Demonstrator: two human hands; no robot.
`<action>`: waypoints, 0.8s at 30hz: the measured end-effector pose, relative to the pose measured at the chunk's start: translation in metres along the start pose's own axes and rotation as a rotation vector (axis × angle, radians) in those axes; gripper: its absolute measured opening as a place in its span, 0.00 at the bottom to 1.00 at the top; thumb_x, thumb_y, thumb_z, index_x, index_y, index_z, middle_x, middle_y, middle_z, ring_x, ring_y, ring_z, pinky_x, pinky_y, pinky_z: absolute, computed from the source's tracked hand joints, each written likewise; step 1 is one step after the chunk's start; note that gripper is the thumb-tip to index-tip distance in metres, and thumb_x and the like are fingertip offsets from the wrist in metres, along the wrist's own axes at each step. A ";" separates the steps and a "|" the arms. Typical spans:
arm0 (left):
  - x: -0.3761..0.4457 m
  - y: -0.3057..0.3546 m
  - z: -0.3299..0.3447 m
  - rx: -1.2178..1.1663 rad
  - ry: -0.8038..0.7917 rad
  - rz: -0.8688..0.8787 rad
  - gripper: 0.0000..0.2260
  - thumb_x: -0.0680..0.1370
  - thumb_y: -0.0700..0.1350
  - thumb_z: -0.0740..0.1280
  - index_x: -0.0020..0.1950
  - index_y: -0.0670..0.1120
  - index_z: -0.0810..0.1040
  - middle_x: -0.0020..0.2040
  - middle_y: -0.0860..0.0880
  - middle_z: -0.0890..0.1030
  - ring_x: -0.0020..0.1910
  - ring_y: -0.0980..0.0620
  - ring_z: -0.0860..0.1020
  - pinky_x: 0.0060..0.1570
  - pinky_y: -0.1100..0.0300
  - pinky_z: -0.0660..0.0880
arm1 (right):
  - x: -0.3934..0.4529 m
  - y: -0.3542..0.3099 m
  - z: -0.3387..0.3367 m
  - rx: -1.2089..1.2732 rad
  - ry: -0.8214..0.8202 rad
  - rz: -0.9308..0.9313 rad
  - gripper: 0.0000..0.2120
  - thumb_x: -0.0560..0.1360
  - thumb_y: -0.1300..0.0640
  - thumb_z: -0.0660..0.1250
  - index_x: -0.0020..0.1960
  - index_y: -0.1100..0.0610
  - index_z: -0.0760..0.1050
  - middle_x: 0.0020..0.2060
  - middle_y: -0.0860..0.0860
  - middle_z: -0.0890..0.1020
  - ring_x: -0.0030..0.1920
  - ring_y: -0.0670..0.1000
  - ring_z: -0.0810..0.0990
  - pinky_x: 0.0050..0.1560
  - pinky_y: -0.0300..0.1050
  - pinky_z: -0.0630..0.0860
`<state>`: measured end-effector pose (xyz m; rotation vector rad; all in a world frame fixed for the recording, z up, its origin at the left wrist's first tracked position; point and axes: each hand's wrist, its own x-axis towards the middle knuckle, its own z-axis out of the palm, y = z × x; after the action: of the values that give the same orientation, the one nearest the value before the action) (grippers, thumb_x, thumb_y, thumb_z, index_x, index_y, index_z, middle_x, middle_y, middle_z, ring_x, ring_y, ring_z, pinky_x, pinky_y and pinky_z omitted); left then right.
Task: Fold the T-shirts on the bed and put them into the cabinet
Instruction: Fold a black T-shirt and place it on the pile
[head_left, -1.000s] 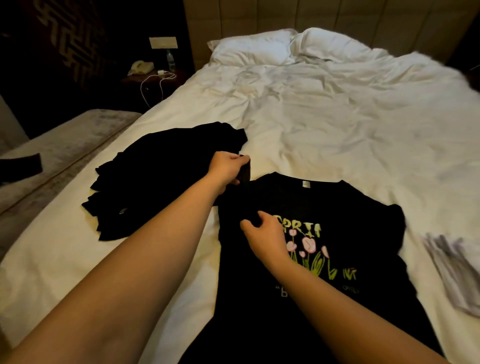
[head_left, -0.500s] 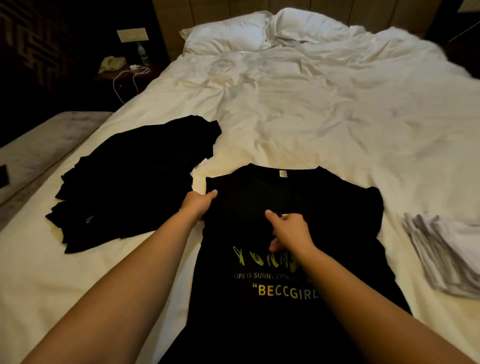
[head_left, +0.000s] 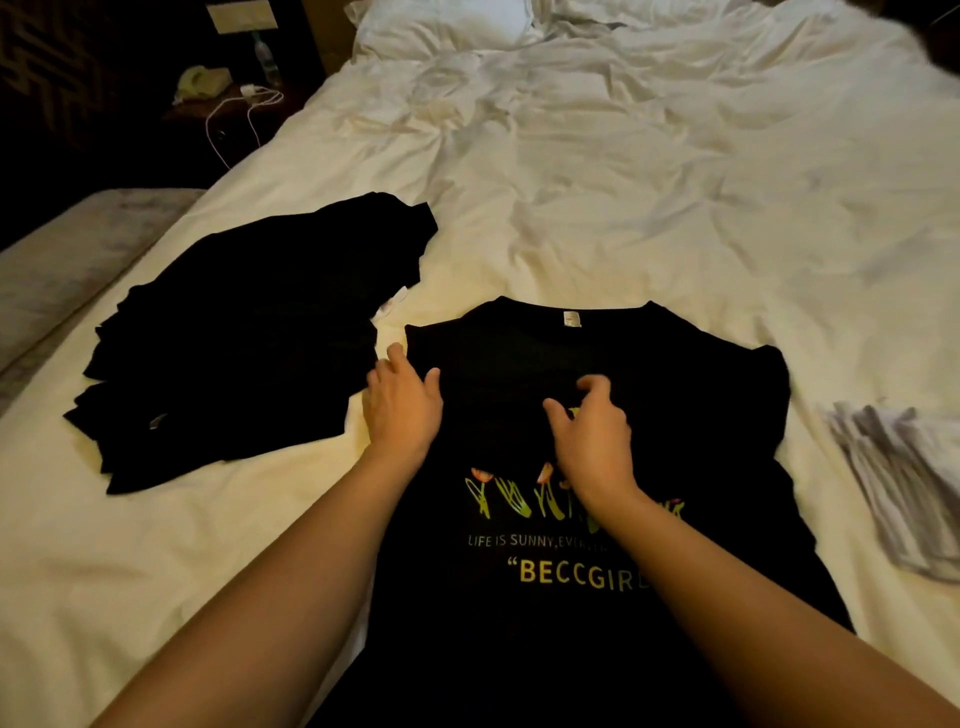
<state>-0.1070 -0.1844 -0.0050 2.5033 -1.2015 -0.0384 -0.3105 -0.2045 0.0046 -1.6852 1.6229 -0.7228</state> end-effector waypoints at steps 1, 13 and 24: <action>-0.007 0.004 -0.003 0.072 0.039 0.052 0.24 0.82 0.52 0.62 0.73 0.41 0.64 0.66 0.39 0.73 0.65 0.39 0.71 0.60 0.47 0.68 | -0.004 -0.001 -0.002 -0.080 0.036 -0.096 0.19 0.81 0.48 0.64 0.67 0.53 0.65 0.36 0.46 0.78 0.35 0.49 0.81 0.35 0.50 0.82; -0.067 -0.001 0.016 0.155 -0.265 0.309 0.28 0.85 0.58 0.46 0.82 0.48 0.47 0.82 0.42 0.51 0.81 0.44 0.47 0.79 0.49 0.46 | -0.038 0.027 0.002 -0.441 -0.290 -0.517 0.24 0.82 0.42 0.56 0.75 0.52 0.66 0.74 0.50 0.68 0.75 0.51 0.60 0.74 0.47 0.57; -0.170 -0.005 -0.019 0.194 -0.374 0.322 0.26 0.86 0.56 0.44 0.82 0.49 0.44 0.82 0.43 0.46 0.81 0.45 0.42 0.78 0.46 0.39 | -0.128 0.060 -0.047 -0.489 -0.314 -0.432 0.28 0.81 0.41 0.58 0.78 0.50 0.60 0.78 0.49 0.59 0.79 0.50 0.53 0.76 0.46 0.43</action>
<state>-0.2083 -0.0464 -0.0112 2.4995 -1.8273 -0.3346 -0.3932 -0.0812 -0.0051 -2.4065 1.2875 -0.2322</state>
